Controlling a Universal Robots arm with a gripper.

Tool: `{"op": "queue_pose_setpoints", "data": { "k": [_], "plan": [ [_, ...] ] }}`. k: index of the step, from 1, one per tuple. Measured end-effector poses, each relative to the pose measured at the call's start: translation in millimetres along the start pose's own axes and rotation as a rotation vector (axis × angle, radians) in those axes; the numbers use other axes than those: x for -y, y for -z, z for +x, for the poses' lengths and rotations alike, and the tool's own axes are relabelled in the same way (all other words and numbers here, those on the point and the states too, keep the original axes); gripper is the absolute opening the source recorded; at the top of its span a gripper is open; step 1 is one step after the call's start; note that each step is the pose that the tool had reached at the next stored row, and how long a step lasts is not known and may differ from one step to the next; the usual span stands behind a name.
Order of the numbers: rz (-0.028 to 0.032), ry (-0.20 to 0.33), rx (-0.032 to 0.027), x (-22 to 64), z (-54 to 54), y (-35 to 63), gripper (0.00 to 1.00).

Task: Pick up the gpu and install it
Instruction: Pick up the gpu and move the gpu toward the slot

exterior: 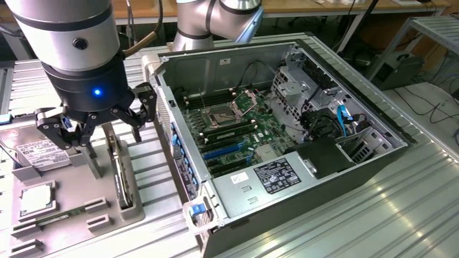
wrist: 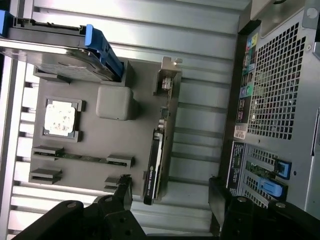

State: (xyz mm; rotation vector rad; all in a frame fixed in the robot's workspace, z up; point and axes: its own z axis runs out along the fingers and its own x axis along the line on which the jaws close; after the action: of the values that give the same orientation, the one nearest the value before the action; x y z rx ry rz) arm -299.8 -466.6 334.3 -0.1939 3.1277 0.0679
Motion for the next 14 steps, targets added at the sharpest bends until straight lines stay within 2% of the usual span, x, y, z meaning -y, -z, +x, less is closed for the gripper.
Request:
{"op": "queue_pose_setpoints", "data": {
  "k": [7,14],
  "plan": [
    [0.0001,-0.003,0.0003,-1.9,0.7,-7.1,0.72],
    [0.0006,-0.004,0.0042,-6.7,11.5,-18.6,0.72]
  ]
}}
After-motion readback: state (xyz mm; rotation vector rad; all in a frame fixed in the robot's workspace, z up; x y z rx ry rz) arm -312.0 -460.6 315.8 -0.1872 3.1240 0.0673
